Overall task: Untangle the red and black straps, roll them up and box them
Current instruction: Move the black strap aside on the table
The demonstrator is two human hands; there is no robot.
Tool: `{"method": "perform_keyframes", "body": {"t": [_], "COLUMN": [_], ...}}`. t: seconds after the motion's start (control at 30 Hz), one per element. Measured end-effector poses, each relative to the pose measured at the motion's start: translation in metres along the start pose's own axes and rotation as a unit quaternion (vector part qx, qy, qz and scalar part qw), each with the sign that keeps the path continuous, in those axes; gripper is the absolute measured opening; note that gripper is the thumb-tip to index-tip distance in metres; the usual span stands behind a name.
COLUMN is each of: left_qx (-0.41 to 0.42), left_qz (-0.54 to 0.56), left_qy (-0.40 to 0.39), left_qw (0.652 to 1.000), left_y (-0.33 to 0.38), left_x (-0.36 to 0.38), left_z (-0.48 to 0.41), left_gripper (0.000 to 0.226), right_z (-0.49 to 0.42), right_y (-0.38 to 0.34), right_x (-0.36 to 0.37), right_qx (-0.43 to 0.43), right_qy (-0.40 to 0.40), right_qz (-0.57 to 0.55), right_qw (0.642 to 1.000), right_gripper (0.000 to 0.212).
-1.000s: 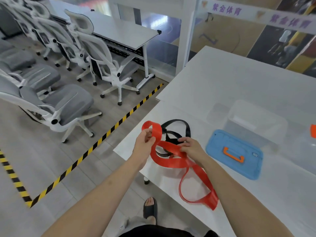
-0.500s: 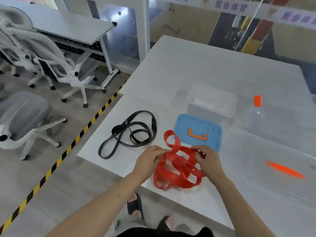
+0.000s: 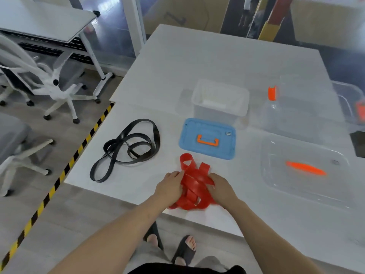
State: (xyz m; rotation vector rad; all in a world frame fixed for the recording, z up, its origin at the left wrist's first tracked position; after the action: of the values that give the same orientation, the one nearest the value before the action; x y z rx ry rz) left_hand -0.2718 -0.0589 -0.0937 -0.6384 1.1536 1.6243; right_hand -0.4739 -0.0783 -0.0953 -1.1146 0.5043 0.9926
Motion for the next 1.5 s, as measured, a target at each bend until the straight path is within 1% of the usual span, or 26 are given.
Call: {"method": "perform_keyframes", "body": {"t": [0.1, 0.23, 0.3, 0.37, 0.47, 0.6, 0.7, 0.83, 0.9, 0.97, 1.03, 1.07, 1.13, 1.23, 1.33, 1.4, 1.43, 1.5], "left_qx": [-0.011, -0.034, -0.041, -0.053, -0.077, -0.118, -0.165, -0.237, -0.278, -0.313, -0.344, -0.356, -0.373, -0.366, -0.348, -0.33, -0.317, -0.287], "left_qz": [0.036, 0.066, 0.075, 0.088, 0.111, 0.138, 0.148, 0.174, 0.185, 0.201, 0.222, 0.234, 0.265, 0.323, 0.381, 0.392, 0.39, 0.381], "left_qy": [-0.001, 0.011, 0.031, 0.058, 0.105, 0.163, 0.17, 0.182, 0.163, 0.128, 0.094, 0.079, 0.06, 0.067, 0.086, 0.079, 0.076, 0.076], "left_qw": [0.999, 0.997, 0.996, 0.993, 0.985, 0.97, 0.96, 0.938, 0.928, 0.919, 0.907, 0.901, 0.887, 0.87, 0.852, 0.855, 0.861, 0.876], "left_y": [-0.007, -0.021, -0.031, -0.048, -0.085, -0.145, -0.195, -0.259, -0.289, -0.314, -0.332, -0.338, -0.346, -0.352, -0.351, -0.348, -0.347, -0.348], "left_x": [-0.005, -0.016, -0.025, -0.035, -0.051, -0.077, -0.095, -0.11, -0.107, -0.1, -0.094, -0.09, -0.085, -0.079, -0.082, -0.084, -0.081, -0.073], "left_z": [0.0, 0.005, 0.011, 0.017, 0.027, 0.036, 0.039, 0.04, 0.039, 0.036, 0.029, 0.025, 0.018, 0.004, -0.013, -0.026, -0.035, -0.052], "left_gripper": [0.062, 0.059, 0.056, 0.053, 0.051, 0.049, 0.049, 0.048, 0.05, 0.053, 0.056, 0.057, 0.053, 0.057, 0.067, 0.073, 0.072, 0.06], "right_z": [-0.002, -0.003, -0.007, -0.013, -0.026, -0.053, -0.076, -0.106, -0.124, -0.141, -0.154, -0.158, -0.161, -0.152, -0.133, -0.122, -0.117, -0.116], "right_y": [-0.002, -0.029, -0.049, -0.074, -0.114, -0.164, -0.204, -0.251, -0.262, -0.26, -0.252, -0.249, -0.248, -0.256, -0.27, -0.282, -0.289, -0.298], "right_x": [-0.005, -0.016, -0.018, -0.014, 0.002, 0.033, 0.061, 0.101, 0.119, 0.135, 0.145, 0.148, 0.152, 0.155, 0.165, 0.172, 0.174, 0.172], "right_qx": [-0.006, -0.069, -0.099, -0.131, -0.171, -0.206, -0.217, -0.228, -0.222, -0.188, -0.134, -0.118, -0.115, -0.125, -0.131, -0.147, -0.158, -0.167], "right_qy": [0.018, 0.07, 0.096, 0.102, 0.093, 0.054, 0.005, -0.042, -0.054, -0.072, -0.085, -0.079, -0.057, -0.06, -0.086, -0.095, -0.101, -0.114], "right_qz": [0.001, 0.013, 0.025, 0.031, 0.044, 0.069, 0.111, 0.194, 0.225, 0.239, 0.227, 0.221, 0.19, 0.137, 0.148, 0.145, 0.124, 0.082], "right_qw": [1.0, 0.995, 0.99, 0.986, 0.98, 0.975, 0.97, 0.953, 0.947, 0.95, 0.961, 0.965, 0.973, 0.981, 0.976, 0.974, 0.974, 0.976], "right_gripper": [0.043, 0.034, 0.03, 0.028, 0.03, 0.035, 0.047, 0.069, 0.071, 0.062, 0.045, 0.036, 0.024, 0.02, 0.024, 0.026, 0.028, 0.034]}}
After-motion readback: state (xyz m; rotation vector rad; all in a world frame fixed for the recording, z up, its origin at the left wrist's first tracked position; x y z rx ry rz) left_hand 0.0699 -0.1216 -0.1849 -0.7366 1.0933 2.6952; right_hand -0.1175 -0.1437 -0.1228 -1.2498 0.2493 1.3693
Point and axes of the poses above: each hand's wrist, its own z-axis away from the middle knuckle, its own x-axis out of the palm, y = z × x, the point moved 7 cm from there along -z, towards the middle knuckle, and after that the axes turned 4 degrees about y, right-handed, at the moved point
